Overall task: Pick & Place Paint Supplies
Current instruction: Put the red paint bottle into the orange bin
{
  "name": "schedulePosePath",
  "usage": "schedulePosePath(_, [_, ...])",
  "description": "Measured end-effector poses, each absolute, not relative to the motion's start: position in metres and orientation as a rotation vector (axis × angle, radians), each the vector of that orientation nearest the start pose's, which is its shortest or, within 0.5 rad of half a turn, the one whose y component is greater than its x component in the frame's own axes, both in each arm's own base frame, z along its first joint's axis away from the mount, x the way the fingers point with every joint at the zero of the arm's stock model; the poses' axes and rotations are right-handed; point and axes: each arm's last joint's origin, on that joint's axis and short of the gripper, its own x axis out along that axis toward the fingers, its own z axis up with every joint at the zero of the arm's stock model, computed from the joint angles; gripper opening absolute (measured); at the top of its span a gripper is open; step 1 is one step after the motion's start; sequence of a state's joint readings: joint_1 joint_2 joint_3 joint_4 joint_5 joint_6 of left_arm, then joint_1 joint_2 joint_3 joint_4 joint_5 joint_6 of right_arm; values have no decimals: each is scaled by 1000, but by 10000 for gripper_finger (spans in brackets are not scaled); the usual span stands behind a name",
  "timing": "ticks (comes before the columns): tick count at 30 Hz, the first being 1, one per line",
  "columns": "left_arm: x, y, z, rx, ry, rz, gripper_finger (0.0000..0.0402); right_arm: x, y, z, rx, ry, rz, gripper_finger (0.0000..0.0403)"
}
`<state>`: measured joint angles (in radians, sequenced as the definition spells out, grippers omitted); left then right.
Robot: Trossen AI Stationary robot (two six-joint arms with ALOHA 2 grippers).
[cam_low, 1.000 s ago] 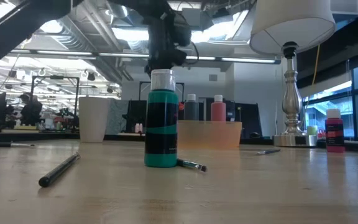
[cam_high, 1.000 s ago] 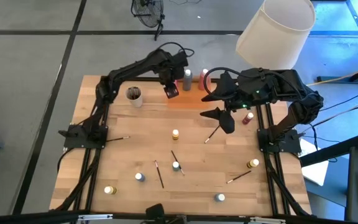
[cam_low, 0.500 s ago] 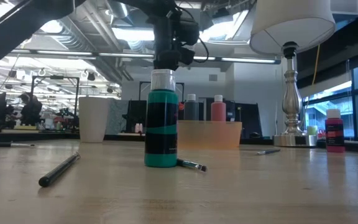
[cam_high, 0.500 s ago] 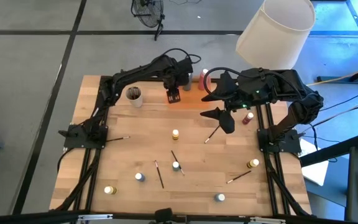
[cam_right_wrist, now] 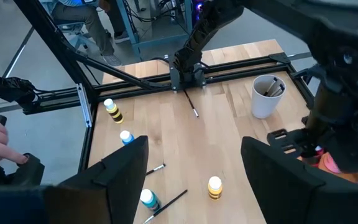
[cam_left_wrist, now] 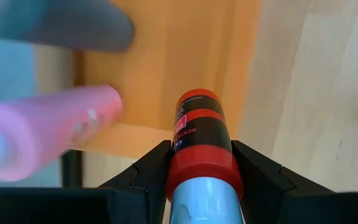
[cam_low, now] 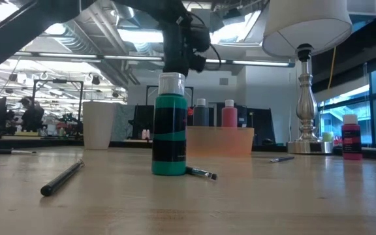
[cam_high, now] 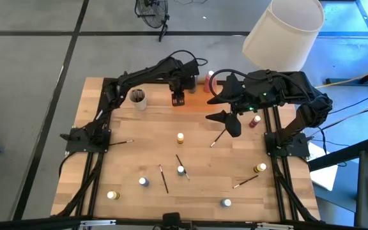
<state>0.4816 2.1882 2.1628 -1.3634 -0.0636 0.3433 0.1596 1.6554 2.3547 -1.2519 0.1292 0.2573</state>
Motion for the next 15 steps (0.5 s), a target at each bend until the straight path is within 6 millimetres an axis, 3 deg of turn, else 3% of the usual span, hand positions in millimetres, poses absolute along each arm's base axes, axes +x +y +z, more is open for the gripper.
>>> schedulePosePath(6, [393,207,256,-45,1484,263,147,270,40,519,172,548,-39,261])
schedulePosePath(15, [392,212,239,-287,1519,426,148,270,40,519,168,552,-39,261])
